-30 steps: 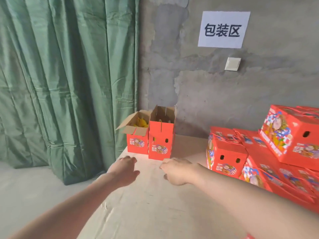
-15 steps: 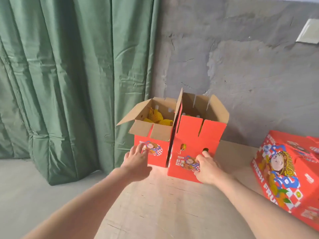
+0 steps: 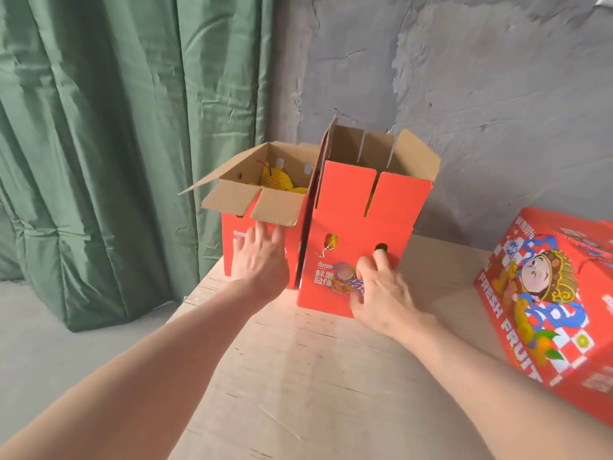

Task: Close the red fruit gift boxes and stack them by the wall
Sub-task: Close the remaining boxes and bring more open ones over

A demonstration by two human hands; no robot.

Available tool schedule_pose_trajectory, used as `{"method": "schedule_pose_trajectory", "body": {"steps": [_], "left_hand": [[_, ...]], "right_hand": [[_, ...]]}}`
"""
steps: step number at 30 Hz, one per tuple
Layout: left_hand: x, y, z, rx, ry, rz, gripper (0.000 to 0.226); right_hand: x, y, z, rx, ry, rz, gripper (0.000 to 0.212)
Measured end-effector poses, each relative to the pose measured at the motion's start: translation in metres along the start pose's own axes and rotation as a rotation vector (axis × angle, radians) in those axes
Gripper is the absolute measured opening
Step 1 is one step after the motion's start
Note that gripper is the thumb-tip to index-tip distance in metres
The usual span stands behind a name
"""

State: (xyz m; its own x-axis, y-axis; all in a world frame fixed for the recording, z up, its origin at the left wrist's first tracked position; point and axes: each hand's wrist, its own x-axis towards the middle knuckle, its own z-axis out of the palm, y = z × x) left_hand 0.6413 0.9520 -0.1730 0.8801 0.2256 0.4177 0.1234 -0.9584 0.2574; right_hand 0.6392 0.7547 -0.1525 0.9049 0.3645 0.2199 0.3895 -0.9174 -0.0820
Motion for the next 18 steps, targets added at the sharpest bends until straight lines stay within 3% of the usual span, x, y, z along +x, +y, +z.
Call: {"method": "schedule_pose_trajectory", "body": {"steps": [5,8,11,14,18], "left_hand": [[0.006,0.013,-0.004,0.075,-0.125,-0.083,0.058],[0.012,0.015,-0.010,-0.096,-0.326,-0.220,0.070],[0.017,0.022,-0.017,-0.255,-0.407,-0.278,0.078],[0.010,0.027,-0.030,-0.137,-0.485,-0.274,0.080],[-0.026,0.027,-0.041,-0.027,-0.552,-0.317,0.088]], "right_hand": [[0.000,0.002,0.000,0.027,-0.030,-0.013,0.036],[0.000,0.001,-0.001,0.037,-0.073,-0.008,0.036],[0.001,-0.004,-0.005,0.061,-0.132,0.025,0.032],[0.000,-0.007,-0.018,0.115,-0.223,0.068,0.024],[-0.021,-0.006,-0.039,0.127,-0.293,0.066,0.031]]}}
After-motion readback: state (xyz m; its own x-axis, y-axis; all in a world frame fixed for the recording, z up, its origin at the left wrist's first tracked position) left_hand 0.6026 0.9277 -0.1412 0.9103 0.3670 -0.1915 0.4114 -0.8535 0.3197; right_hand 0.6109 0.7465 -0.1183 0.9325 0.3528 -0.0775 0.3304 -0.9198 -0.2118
